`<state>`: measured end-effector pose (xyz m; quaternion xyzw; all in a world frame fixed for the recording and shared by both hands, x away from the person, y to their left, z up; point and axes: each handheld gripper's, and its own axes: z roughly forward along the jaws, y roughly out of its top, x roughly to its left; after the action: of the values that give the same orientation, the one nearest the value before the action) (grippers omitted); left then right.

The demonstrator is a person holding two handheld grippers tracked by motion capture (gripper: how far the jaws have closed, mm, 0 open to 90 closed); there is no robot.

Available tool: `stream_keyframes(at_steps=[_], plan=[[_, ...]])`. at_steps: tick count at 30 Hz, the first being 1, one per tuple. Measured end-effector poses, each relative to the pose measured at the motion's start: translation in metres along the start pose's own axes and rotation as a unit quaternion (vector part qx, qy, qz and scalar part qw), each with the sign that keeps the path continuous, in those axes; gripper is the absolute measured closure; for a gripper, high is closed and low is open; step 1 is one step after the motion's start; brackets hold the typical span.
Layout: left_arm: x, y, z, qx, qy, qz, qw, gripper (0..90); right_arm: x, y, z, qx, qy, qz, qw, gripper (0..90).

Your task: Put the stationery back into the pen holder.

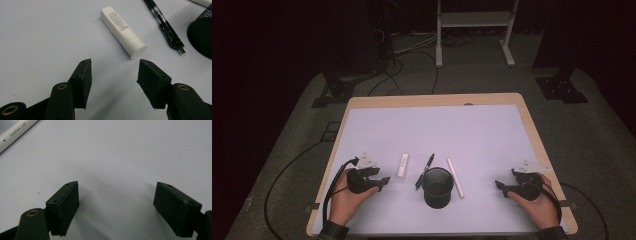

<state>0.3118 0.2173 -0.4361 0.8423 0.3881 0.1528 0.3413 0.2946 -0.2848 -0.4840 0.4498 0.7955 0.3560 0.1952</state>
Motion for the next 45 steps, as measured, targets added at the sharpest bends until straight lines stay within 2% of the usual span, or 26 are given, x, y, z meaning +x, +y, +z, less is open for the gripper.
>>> stream_keyframes(at_steps=[6,12,16,24,27,45], plan=[[0.002,0.009,-0.001,-0.005,0.002,-0.015,0.9999,47.9,0.0,0.0,0.0,0.0,0.0,0.0,1.0,19.4],[0.006,0.018,0.001,-0.002,0.012,-0.013,0.9999,47.9,0.0,0.0,0.0,0.0,0.001,0.0,1.0,19.4],[0.009,0.025,0.003,0.0,0.011,-0.015,0.9998,48.7,0.0,0.0,0.0,0.0,0.001,0.001,1.0,19.4],[0.01,0.038,0.012,0.007,0.012,-0.015,0.9998,48.5,0.0,0.0,0.0,0.001,0.001,0.001,1.0,19.4],[0.011,0.043,0.016,0.012,0.019,-0.012,0.9997,48.2,0.0,0.0,0.0,0.001,0.001,0.0,1.0,19.4],[0.008,0.066,0.044,0.032,0.009,-0.017,0.9993,49.1,-0.001,0.0,0.0,0.001,0.002,0.002,1.0,19.4]])
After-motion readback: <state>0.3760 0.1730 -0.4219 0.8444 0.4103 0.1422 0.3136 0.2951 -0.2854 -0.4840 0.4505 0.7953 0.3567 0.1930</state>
